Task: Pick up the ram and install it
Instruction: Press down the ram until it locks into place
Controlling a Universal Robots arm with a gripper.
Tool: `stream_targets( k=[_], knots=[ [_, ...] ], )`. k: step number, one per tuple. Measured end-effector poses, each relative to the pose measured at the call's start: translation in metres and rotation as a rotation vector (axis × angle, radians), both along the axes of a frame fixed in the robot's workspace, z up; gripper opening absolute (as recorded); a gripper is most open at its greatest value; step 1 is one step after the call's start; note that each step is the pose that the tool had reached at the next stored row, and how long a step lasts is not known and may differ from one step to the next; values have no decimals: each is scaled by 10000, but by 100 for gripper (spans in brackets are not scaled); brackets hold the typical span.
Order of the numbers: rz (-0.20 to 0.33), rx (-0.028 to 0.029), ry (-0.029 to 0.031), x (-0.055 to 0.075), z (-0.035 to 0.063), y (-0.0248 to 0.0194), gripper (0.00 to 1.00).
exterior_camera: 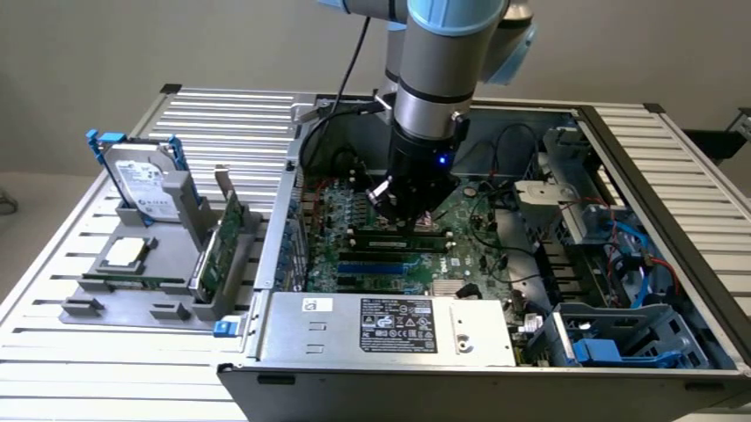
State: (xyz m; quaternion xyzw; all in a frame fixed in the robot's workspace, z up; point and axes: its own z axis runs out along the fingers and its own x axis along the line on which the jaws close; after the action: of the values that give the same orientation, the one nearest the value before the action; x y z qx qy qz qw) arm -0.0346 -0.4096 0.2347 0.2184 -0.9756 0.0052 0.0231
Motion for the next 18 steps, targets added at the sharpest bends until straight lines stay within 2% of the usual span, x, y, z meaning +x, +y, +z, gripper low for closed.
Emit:
stream_targets(
  k=[7,9,14,18],
  knots=[
    [-1041,-4,-16,0,-3,0,11],
    [-1283,-1,-50,0,-3,0,11],
    [-1781,-7,-201,1,-3,1,11],
    [-2177,-52,-238,0,2,0,11]
  ],
)
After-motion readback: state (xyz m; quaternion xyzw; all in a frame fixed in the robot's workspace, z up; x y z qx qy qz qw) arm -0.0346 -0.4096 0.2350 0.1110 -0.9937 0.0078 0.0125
